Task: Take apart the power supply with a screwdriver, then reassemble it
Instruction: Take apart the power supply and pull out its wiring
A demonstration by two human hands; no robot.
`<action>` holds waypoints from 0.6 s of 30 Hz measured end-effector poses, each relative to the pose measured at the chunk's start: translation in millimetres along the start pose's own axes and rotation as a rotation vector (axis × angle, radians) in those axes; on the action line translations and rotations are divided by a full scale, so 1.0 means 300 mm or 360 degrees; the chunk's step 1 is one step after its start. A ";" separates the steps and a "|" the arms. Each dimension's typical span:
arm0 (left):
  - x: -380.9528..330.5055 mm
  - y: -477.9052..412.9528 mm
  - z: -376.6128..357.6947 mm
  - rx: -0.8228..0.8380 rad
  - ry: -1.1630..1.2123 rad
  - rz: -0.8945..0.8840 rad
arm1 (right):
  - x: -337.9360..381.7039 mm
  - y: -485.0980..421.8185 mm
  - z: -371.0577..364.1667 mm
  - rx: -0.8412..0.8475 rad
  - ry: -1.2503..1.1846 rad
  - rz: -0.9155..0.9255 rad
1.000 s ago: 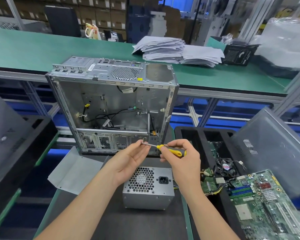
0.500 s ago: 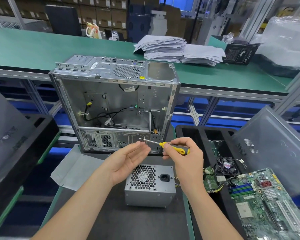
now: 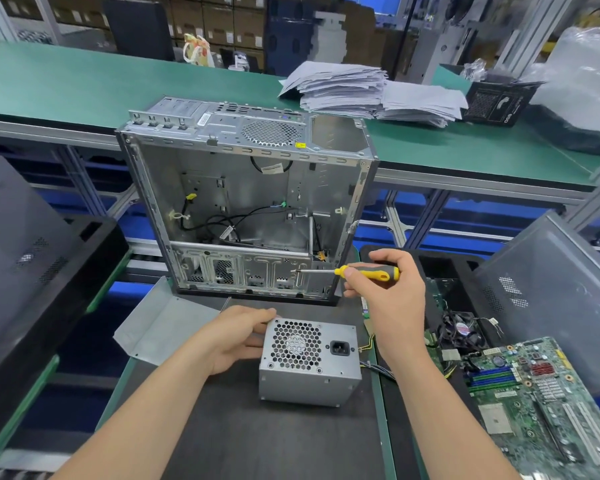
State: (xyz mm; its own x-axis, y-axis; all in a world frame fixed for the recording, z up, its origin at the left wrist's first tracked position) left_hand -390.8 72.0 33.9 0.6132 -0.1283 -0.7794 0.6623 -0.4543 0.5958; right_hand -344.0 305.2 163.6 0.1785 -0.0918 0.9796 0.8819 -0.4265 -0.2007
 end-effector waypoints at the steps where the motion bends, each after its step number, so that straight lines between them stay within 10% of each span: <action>1: 0.002 0.001 -0.005 0.0027 0.0051 -0.0006 | 0.006 -0.005 -0.006 0.0010 0.0008 0.0004; 18: 0.057 -0.029 0.013 0.0040 0.0493 0.0122 | 0.064 -0.005 -0.239 0.0633 0.0736 0.0210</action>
State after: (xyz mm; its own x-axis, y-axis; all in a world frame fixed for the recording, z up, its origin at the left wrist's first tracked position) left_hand -387.8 70.5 14.5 0.7654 0.1100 -0.6341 0.6006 -0.4760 0.6424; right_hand -373.3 239.6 182.3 0.1683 -0.5389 0.8254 0.9762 -0.0252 -0.2155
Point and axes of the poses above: each hand's wrist, its own y-axis away from the middle knuckle, its own z-axis out of the back of the hand, x = y × z, the point moved 8 cm from there along -y, towards the middle knuckle, and after that the axes turned 3 degrees about x, right-handed, at the moved point
